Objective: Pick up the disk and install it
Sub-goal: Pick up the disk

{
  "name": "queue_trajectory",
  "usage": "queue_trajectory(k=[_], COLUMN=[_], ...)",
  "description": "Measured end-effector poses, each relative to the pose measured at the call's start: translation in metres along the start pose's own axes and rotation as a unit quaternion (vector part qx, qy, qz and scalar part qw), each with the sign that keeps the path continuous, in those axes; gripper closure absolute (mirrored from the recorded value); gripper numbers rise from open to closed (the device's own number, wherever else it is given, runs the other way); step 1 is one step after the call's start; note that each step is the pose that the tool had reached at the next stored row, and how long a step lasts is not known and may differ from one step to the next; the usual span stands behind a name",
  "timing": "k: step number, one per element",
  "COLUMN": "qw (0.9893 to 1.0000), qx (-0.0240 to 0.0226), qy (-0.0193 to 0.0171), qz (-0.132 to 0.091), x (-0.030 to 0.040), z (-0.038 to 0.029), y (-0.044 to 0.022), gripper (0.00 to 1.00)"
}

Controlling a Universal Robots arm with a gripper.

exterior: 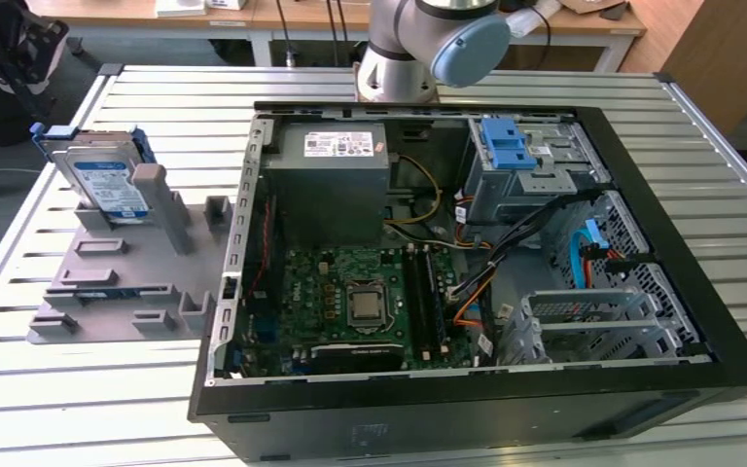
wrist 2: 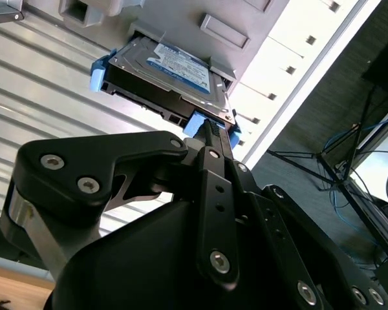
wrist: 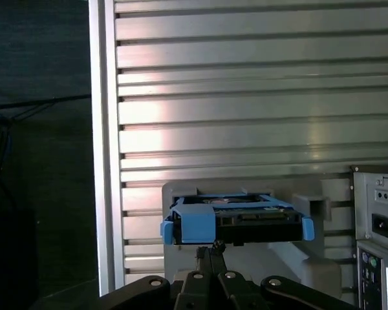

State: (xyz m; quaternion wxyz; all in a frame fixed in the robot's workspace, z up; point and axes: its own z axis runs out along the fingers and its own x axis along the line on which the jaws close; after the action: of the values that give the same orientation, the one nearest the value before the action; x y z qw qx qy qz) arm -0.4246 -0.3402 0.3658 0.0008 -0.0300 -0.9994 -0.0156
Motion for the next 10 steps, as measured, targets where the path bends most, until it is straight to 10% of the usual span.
queue_trajectory(k=[10], qw=[0.998], qx=[0.0009], qy=[0.002], qz=[-0.063], x=[-0.0001], z=[0.0001], y=[-0.0001], gripper=[0.89])
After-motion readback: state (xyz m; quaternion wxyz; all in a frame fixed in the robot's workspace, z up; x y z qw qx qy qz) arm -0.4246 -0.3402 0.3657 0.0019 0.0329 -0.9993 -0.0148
